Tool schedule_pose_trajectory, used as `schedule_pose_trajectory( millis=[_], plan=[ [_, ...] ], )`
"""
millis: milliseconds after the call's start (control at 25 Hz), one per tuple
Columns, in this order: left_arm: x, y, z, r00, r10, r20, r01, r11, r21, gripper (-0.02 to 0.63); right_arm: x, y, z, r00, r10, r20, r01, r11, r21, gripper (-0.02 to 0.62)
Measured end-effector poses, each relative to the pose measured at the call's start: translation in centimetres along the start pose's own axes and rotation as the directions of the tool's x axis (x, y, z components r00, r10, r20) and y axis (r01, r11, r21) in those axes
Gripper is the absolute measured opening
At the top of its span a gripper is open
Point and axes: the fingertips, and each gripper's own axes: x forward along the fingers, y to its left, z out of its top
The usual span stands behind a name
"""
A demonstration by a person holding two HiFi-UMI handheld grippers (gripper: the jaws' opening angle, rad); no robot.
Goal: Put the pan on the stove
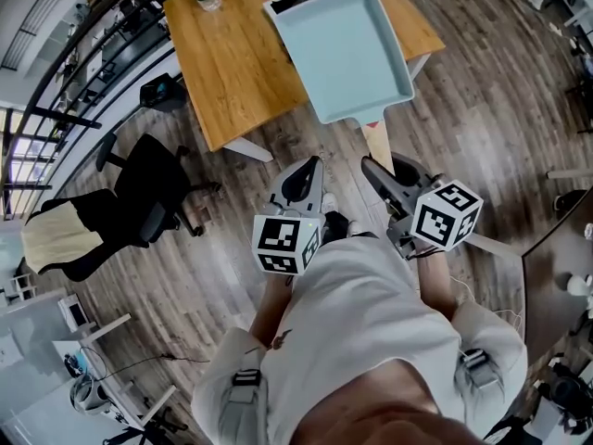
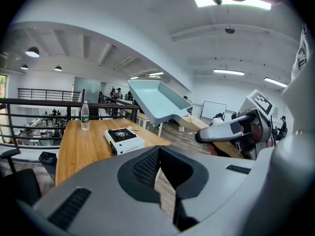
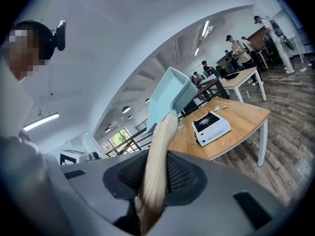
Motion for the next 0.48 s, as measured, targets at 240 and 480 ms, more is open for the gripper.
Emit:
schedule_pose_trajectory(
  millis=[240,480],
  plan=[
    [1.4,3.0,1.4,1.0,-0.013,0.003,0.013,1.0,-0.001,0.018,2.6,-0.5,1.3,1.0,-0.028,0.001,0.028,1.0,0.009,0.103],
    [2.3,4.9,2.3,0.999,-0.033,0.004,0.033,0.999,-0.003,0.018,4.5,-0.7,2.4,0.999,-0.051,0.004,0.051,0.999,0.011,0.103]
  ],
)
